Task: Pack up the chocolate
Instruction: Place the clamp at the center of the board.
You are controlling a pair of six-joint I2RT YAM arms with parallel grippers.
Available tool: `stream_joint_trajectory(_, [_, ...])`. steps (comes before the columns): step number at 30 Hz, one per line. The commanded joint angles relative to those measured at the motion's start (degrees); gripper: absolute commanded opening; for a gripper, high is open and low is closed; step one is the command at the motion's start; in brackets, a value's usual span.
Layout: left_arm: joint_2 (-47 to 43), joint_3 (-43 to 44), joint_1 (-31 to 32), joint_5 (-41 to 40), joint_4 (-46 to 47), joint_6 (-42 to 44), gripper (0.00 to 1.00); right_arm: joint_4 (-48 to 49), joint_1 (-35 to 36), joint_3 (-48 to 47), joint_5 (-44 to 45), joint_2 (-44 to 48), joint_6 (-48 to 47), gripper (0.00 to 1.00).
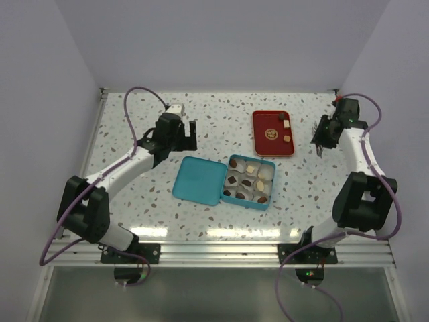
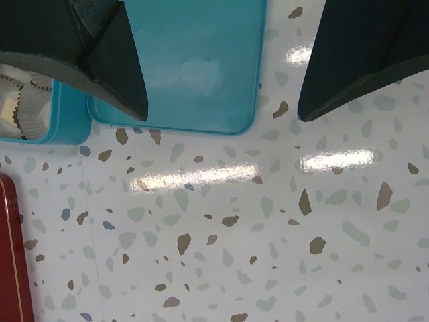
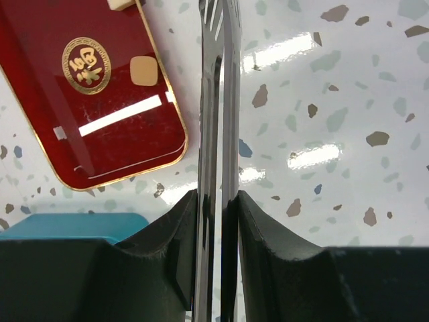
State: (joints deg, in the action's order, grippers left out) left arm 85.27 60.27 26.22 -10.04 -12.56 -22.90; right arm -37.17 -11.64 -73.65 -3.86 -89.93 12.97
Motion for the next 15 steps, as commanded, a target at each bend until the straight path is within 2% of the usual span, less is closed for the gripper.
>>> stream_joint_trajectory(1, [-0.11, -0.50, -0.47, 1.60, 3.33, 1.10, 1.00, 3.68, -0.92, 0.70, -0.10, 0.47, -0.93, 0.31])
stream_joint_trajectory(15, [0.07, -1.65, -0.47, 1.96, 4.47, 2.06, 1.00, 6.32, -1.90, 4.04, -0.89, -4.55, -1.20, 0.29])
